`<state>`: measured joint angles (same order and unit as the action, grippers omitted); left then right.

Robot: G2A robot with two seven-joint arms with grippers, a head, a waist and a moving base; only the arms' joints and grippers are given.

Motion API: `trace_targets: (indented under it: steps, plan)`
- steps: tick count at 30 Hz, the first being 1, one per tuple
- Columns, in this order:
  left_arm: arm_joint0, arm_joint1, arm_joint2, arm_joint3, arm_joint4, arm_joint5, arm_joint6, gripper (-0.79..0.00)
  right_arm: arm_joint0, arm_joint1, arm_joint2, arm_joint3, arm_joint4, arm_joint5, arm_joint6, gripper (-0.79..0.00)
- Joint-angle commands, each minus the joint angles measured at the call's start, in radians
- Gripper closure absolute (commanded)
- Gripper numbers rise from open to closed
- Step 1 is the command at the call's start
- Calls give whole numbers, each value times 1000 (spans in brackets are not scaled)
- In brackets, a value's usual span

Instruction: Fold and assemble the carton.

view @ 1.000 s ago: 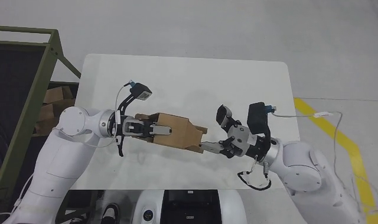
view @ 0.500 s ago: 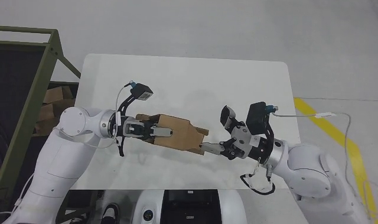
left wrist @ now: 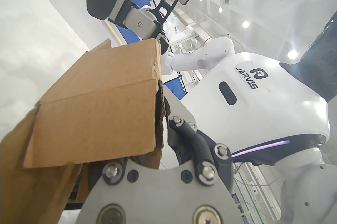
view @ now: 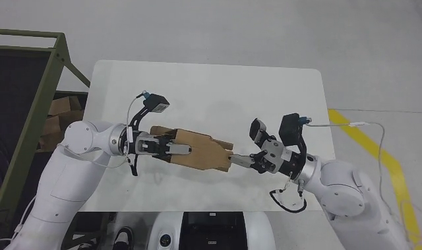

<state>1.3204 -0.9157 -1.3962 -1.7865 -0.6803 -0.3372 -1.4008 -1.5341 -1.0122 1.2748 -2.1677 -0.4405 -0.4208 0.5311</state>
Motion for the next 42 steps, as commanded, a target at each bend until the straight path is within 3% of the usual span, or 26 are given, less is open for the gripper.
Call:
trace_targets:
  steps: [1,14,16,18,26,38,42]
  plan:
    - [-1,0,3,-1,0,1,-1,0,-4,1,-1,3,5,-2,9,-785]
    - [7,1,-6,-12,-6,-15,-12,0,75,-10,-79,129,65,-50,26,-785]
    - [8,1,-6,-13,-6,-15,-12,0,87,-13,-91,140,68,-54,25,-631]
    - [8,1,-7,-14,-5,-17,-14,0,97,-14,-100,149,69,-55,24,-388]
    - [7,1,-7,-14,-2,-16,-12,0,117,-18,-119,165,74,-54,29,-246]
    - [6,1,-5,-11,-3,-16,-11,0,113,-20,-136,149,60,-73,18,-234]
    - [5,1,-5,-9,-1,-17,-10,0,88,-18,-106,132,39,-58,-37,-274]
